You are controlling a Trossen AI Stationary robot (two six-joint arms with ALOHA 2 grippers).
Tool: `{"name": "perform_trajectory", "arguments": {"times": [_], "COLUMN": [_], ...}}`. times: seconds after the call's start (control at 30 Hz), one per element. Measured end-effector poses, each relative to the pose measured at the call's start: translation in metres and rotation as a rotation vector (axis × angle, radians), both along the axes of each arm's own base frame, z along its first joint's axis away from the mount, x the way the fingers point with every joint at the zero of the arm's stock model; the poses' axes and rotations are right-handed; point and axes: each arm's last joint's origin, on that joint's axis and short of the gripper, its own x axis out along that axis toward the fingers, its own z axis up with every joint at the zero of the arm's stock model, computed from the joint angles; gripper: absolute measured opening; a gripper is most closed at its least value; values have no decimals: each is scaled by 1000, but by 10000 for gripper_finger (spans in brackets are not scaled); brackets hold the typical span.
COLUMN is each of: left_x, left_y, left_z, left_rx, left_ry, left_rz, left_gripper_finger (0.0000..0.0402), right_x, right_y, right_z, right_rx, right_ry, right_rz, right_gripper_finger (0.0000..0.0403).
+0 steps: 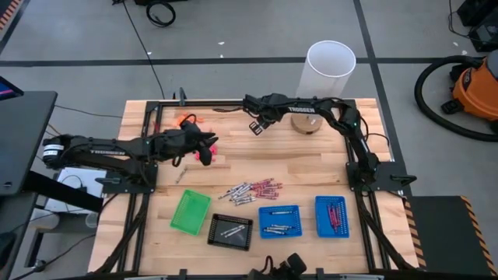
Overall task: Sort crayons
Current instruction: Put the red crayon into the right blue basket
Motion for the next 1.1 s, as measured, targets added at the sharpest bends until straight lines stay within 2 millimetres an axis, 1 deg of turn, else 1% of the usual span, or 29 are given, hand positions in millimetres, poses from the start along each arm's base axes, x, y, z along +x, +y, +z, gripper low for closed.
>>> {"name": "perform_trajectory", "arguments": {"times": [0.1,0.17,0.3,0.43,0.6,0.87,1.0,1.1], "left_x": [-3,-5,-6,-6,-6,-6,-6,-6], "left_y": [0,-1,-1,-1,-1,-1,-1,-1], "left_z": [4,6,6,7,8,8,8,8], "left_rx": [-8,-23,-46,-50,-62,-62,-61,-61], "left_ry": [-26,-45,-62,-69,-77,-75,-75,-75], "left_rz": [6,11,19,20,15,4,2,2], "left_gripper_finger": [110,110,110,110,110,110,110,110], "right_x": [-6,-12,-14,-15,-16,-23,-23,-22], "right_y": [-11,-17,-26,-27,-27,-31,-32,-30], "right_z": [-5,-9,-10,-14,-20,-27,-27,-27], "right_rx": [-8,-22,-14,5,11,116,134,144], "right_ry": [-30,-12,-86,-139,-156,-215,-221,-219], "right_rz": [-71,-115,-173,-239,-277,-353,-348,-321], "right_gripper_finger": [127,127,127,128,128,126,124,114]}}
